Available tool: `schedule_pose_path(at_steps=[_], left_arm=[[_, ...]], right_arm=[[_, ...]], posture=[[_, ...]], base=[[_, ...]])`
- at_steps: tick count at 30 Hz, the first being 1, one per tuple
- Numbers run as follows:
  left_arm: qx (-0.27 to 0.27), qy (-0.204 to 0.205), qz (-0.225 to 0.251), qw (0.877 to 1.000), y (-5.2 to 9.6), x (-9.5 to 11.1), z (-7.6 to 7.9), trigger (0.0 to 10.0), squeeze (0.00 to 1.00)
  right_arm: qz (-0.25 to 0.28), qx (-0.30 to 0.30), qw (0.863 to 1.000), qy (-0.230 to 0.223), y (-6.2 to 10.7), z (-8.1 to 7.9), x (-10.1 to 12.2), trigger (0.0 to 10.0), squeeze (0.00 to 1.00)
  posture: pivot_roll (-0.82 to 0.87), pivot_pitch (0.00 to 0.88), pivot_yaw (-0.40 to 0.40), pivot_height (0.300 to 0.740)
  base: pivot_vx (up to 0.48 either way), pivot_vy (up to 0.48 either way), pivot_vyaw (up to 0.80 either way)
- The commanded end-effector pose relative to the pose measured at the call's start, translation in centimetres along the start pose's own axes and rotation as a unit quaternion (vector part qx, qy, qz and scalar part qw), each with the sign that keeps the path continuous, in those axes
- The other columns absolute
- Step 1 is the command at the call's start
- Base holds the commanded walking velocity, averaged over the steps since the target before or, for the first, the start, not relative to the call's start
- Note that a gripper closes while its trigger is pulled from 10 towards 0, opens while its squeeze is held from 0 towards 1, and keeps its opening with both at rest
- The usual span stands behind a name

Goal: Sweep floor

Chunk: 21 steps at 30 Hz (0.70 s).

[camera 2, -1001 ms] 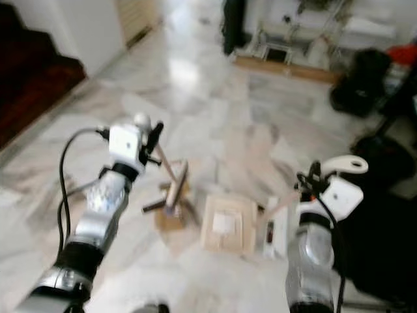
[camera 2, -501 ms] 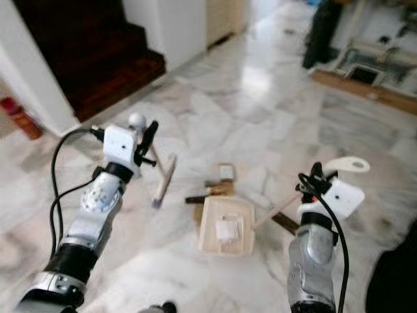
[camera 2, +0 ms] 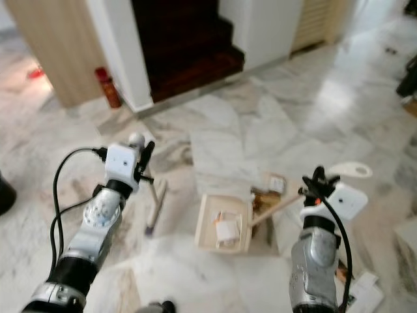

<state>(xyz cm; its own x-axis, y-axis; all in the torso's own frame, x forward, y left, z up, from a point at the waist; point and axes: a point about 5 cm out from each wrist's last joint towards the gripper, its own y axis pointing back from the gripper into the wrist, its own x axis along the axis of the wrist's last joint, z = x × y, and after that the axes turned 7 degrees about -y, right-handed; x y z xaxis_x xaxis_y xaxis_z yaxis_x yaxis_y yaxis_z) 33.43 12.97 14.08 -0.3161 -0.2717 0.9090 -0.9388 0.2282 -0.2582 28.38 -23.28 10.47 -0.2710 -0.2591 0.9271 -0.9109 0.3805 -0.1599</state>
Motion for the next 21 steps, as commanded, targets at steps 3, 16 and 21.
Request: schedule_pose_path(at_steps=[3, 16, 21], left_arm=[[0.013, -0.009, 0.006, 1.000, 0.0, 0.0, -0.7, 10.0, 0.00], [0.021, 0.003, -0.008, 1.000, 0.4, -0.7, -0.6, 10.0, 0.00], [0.028, 0.013, -0.014, 0.999, 0.5, -0.8, -0.7, 10.0, 0.00]], right_arm=[[0.007, 0.006, 1.000, -0.001, 0.0, 0.0, 0.3, 10.0, 0.00], [-0.023, 0.014, 1.000, -0.010, 0.3, 0.0, -0.9, 10.0, 0.00], [-0.029, 0.016, 0.999, -0.010, 0.4, 0.0, -1.1, 10.0, 0.00]], posture=[[0.02, 0.092, -0.043, 0.740], [0.02, 0.098, -0.046, 0.740], [0.02, 0.095, -0.043, 0.740]], base=[[0.000, 0.000, 0.68], [0.000, 0.000, 0.22], [0.000, 0.000, 0.00]])
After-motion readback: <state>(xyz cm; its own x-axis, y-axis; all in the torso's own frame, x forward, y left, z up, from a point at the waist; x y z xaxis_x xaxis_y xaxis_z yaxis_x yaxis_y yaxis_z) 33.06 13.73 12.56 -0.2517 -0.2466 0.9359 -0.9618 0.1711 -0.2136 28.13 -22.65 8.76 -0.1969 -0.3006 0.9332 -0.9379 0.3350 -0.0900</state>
